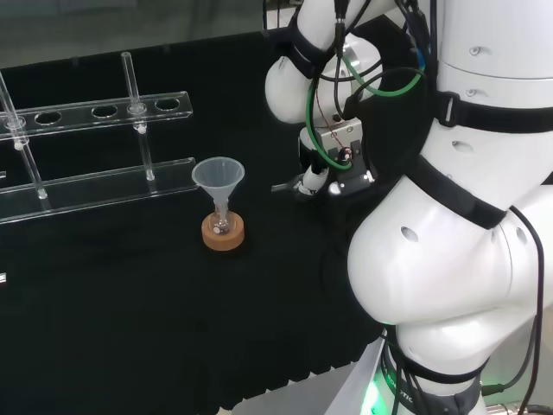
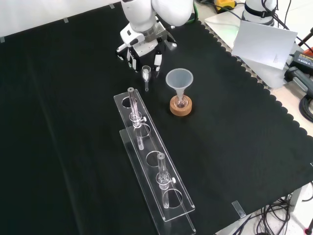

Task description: Pick up the weighing funnel.

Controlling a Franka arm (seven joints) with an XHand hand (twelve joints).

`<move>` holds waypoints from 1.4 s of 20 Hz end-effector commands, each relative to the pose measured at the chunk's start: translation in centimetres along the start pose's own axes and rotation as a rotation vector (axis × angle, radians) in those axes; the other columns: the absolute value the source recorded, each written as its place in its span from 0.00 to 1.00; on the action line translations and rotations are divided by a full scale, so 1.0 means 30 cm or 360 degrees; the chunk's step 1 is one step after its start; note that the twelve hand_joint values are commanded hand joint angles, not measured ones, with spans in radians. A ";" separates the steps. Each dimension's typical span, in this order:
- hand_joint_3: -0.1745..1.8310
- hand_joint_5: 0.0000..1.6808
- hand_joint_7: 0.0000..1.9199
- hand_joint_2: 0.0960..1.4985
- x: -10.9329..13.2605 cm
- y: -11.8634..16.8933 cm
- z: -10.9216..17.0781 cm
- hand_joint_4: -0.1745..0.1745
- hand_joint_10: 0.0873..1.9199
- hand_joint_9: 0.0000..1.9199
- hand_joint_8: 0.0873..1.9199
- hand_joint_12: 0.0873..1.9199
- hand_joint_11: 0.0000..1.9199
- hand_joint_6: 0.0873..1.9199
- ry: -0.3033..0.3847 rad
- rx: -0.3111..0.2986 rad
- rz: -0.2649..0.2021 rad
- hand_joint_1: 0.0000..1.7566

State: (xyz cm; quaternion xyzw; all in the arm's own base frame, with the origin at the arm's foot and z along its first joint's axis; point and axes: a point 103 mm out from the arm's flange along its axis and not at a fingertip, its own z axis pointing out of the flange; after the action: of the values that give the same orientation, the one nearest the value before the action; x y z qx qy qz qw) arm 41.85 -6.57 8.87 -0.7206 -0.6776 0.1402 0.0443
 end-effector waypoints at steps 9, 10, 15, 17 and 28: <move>0.26 0.83 0.83 0.48 -0.008 0.000 -0.013 1.00 0.07 0.56 0.00 0.82 0.04 0.12 0.0085 -0.0002 0.0033 0.64; 0.26 0.83 0.83 0.48 -0.006 -0.001 -0.017 1.00 0.07 0.56 0.00 0.82 0.04 0.12 0.0091 -0.0010 0.0030 0.64; 0.26 0.83 0.83 0.48 -0.009 0.002 -0.044 1.00 0.07 0.56 0.00 0.82 0.04 0.12 0.0117 -0.0041 0.0015 0.64; 0.26 0.83 0.83 0.48 -0.014 0.004 -0.060 1.00 0.07 0.56 0.00 0.82 0.04 0.12 0.0121 -0.0059 0.0008 0.64; 0.26 0.84 0.83 0.48 -0.073 0.010 -0.139 1.00 0.07 0.56 0.00 0.82 0.04 0.12 0.0226 -0.0142 0.0087 0.64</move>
State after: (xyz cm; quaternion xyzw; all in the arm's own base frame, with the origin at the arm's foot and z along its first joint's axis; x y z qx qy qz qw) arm 43.08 -7.05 12.06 -0.7401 -0.6659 0.0776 0.0526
